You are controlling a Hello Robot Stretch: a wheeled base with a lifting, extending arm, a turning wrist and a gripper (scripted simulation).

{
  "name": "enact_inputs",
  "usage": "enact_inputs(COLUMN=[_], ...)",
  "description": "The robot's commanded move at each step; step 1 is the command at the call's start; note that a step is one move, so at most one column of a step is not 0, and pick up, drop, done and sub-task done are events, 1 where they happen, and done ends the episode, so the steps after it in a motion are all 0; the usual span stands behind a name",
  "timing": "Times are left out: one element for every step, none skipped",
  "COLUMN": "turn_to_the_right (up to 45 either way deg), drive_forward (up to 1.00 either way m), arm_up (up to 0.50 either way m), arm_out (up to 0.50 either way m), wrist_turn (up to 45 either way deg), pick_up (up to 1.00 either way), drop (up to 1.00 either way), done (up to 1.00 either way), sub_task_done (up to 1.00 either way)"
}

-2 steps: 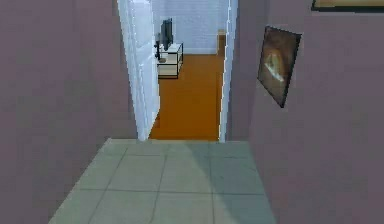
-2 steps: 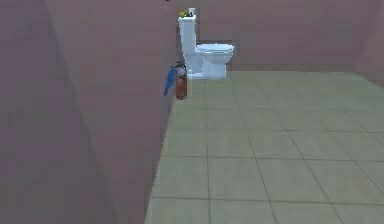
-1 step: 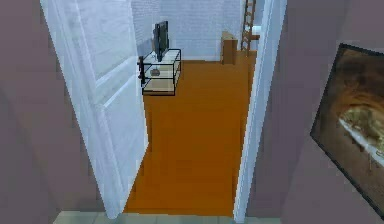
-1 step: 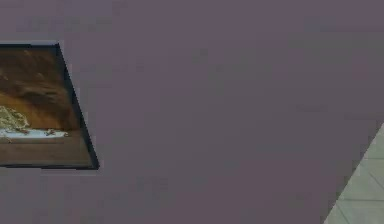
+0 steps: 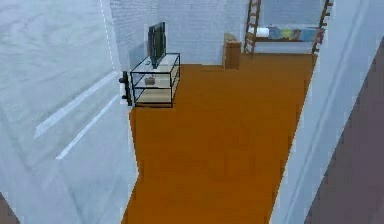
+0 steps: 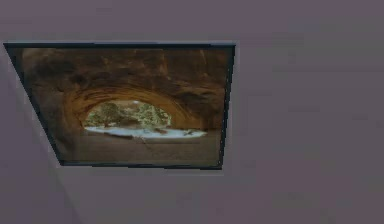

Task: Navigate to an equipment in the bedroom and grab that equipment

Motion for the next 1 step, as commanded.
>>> enact_inputs(turn_to_the_right=[-6.0], drive_forward=[0.00], arm_up=[0.00], arm_out=[0.00], wrist_turn=[0.0], pick_up=[0.00], drop=[0.00], done=[0.00], sub_task_done=[0.00])
